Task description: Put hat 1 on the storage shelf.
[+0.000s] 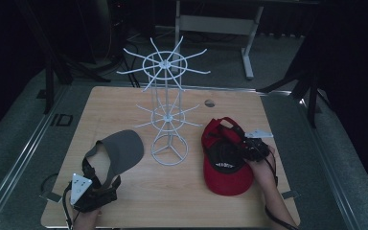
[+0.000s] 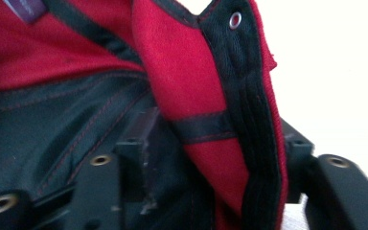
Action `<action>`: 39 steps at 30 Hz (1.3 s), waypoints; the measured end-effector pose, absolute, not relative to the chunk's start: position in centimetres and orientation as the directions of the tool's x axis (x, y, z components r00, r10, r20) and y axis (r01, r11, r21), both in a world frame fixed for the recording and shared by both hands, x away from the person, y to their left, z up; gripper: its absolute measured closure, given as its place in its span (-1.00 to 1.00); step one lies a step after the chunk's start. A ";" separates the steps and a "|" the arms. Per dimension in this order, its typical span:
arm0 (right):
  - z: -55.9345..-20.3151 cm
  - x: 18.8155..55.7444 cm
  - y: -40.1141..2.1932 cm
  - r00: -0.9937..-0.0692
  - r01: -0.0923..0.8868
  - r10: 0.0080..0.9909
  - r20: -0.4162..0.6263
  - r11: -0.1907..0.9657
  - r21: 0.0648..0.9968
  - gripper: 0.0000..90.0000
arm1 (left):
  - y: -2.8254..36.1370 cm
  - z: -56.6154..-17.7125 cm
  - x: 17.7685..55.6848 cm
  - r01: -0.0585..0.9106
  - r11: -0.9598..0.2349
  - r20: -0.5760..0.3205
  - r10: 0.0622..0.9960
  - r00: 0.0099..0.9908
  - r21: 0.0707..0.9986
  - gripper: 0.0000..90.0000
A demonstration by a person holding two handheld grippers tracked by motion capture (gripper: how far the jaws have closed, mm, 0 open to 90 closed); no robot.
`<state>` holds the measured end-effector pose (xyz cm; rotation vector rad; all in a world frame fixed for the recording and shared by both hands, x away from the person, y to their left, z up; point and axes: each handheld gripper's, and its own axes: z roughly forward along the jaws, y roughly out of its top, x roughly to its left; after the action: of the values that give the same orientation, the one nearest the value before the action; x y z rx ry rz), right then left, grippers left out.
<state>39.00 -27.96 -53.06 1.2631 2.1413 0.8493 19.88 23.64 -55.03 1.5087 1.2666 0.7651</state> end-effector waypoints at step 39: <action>-45.5 35.3 -29.2 -0.441 0.457 0.897 -0.043 0.265 0.849 0.91 | 23.7 -55.0 20.0 0.361 0.023 -0.111 0.968 0.226 0.932 -0.95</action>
<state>35.34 -29.19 -45.47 1.2185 2.0100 1.0843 19.97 23.74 -55.03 1.5202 1.3061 0.7796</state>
